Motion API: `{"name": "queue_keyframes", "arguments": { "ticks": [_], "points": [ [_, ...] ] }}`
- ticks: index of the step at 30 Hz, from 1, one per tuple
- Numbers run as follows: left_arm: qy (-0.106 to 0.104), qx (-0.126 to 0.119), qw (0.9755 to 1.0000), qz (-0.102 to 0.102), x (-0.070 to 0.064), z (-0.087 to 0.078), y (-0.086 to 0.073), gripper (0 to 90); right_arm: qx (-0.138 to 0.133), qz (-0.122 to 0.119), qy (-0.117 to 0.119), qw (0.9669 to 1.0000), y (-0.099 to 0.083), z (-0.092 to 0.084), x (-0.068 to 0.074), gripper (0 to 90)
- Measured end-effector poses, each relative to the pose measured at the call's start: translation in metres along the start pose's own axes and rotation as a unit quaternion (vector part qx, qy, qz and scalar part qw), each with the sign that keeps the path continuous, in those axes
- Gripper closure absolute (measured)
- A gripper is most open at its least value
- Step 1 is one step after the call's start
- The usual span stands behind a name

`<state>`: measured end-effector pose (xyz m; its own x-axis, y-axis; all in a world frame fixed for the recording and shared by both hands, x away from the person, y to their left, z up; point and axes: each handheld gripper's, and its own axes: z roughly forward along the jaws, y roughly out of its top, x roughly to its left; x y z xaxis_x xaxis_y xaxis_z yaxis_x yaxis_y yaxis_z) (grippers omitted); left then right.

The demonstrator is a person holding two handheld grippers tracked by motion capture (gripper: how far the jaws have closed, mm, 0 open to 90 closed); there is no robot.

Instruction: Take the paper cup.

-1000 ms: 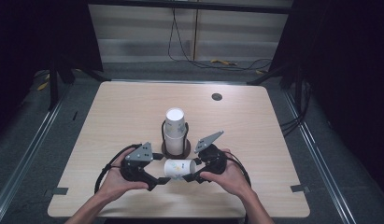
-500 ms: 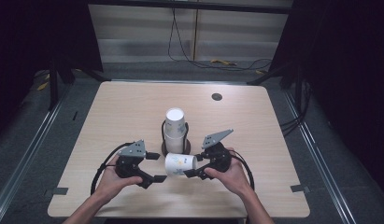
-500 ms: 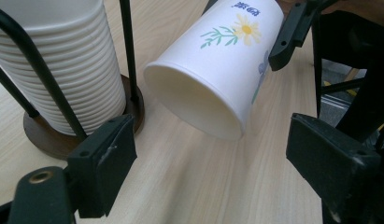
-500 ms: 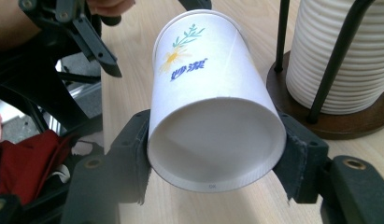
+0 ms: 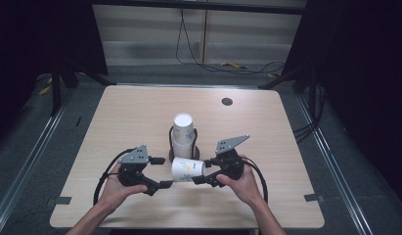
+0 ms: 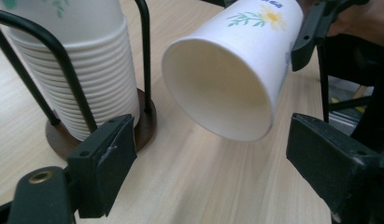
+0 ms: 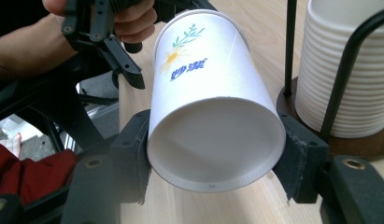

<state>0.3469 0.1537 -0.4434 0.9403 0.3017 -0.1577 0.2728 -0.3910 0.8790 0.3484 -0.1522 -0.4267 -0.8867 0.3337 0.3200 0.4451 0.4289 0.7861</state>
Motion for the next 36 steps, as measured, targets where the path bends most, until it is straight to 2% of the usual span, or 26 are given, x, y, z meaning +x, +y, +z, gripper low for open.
{"name": "queue_keyframes", "arguments": {
  "ticks": [2,4,9,12,14,16,19,21,25,29,33,36],
  "points": [
    [-0.001,-0.010,0.9999,-0.005,0.0008,-0.0017,0.0006,15.7,-0.006,0.001,0.005,1.0000,0.0003,-0.0008,0.0001,37.0],
    [-0.002,-0.015,0.9999,-0.006,0.0013,-0.0027,0.0009,15.7,-0.001,-0.003,-0.007,1.0000,0.0008,-0.0006,0.0011,37.0],
    [-0.002,-0.015,0.9999,0.005,-0.0019,-0.0024,0.0028,15.7,-0.013,-0.003,-0.002,0.9999,0.0006,-0.0021,0.0008,37.0],
    [-0.011,-0.025,0.9996,0.007,-0.0028,-0.0044,0.0058,15.7,-0.023,-0.003,0.001,0.9997,0.0009,-0.0033,0.0012,37.0],
    [-0.008,-0.033,0.9994,0.009,-0.0031,-0.0061,0.0073,15.6,-0.024,-0.005,-0.002,0.9997,0.0012,-0.0030,0.0019,37.0],
    [-0.007,-0.038,0.9993,0.005,-0.0025,-0.0067,0.0074,15.6,-0.029,-0.005,0.004,0.9996,0.0013,-0.0014,0.0019,37.1],
    [-0.018,-0.052,0.9983,-0.016,0.0007,-0.0073,0.0060,15.6,-0.032,-0.005,0.005,0.9995,0.0019,-0.0001,0.0027,37.2],
    [-0.021,-0.056,0.9980,-0.020,0.0021,-0.0070,0.0050,15.7,-0.038,-0.005,0.008,0.9992,0.0022,0.0007,0.0030,37.2],
    [-0.019,-0.057,0.9980,-0.021,0.0022,-0.0070,0.0045,15.6,-0.051,-0.005,0.009,0.9986,0.0031,-0.0018,0.0028,37.2],
    [-0.027,-0.056,0.9979,-0.020,0.0008,-0.0053,0.0049,15.6,-0.069,-0.004,0.008,0.9976,0.0032,-0.0051,0.0024,37.3],
    [-0.032,-0.048,0.9983,-0.010,-0.0010,-0.0038,0.0058,15.6,-0.094,0.002,0.004,0.9956,0.0023,-0.0067,0.0022,37.4],
    [-0.026,-0.050,0.9984,-0.008,-0.0021,-0.0038,0.0074,15.6,-0.111,0.006,0.014,0.9938,0.0020,-0.0068,0.0026,37.4]
  ]
}}
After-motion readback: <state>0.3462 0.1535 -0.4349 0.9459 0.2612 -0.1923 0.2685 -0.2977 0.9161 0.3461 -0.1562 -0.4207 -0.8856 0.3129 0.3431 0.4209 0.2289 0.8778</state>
